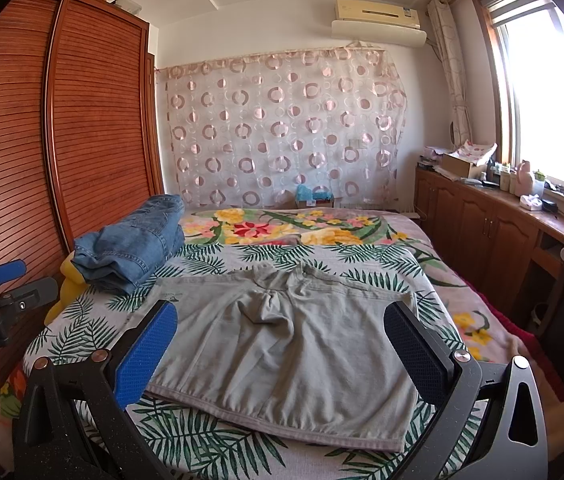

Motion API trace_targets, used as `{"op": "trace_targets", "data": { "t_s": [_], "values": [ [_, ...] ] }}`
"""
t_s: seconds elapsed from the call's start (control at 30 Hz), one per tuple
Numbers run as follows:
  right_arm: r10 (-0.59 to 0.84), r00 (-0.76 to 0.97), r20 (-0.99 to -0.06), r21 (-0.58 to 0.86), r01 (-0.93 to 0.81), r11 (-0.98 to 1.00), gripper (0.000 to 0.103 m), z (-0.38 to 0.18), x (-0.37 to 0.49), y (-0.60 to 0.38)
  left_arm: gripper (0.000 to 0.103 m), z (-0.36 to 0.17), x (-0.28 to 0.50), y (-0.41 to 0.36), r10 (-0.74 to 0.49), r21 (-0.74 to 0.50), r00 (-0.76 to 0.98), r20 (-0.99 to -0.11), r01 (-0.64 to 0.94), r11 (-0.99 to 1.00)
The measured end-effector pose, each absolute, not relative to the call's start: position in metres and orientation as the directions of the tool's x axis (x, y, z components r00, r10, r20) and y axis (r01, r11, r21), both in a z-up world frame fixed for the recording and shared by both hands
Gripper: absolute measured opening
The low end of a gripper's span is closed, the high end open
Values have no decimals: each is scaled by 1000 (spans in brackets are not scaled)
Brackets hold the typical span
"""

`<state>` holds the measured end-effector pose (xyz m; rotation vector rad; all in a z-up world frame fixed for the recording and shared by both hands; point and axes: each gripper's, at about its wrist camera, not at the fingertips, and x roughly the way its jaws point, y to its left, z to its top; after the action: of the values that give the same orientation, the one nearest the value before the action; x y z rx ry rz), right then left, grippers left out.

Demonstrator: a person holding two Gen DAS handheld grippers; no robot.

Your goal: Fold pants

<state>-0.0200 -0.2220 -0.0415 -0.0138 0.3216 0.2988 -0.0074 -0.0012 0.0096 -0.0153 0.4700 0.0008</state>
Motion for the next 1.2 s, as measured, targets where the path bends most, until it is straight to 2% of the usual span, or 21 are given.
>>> {"op": "trace_targets", "data": {
  "t_s": [0.9,1.2],
  "values": [
    [290,906,-308,38,-293,955,103,-39,-20,-221,103,9,-7,-1,-1,-14,892,-452,-6,1000],
    [286,902,-323,38,-289,956,103,-45,-16,-226,103,-2,2,4,-1,-22,873,-488,-11,1000]
  ]
}}
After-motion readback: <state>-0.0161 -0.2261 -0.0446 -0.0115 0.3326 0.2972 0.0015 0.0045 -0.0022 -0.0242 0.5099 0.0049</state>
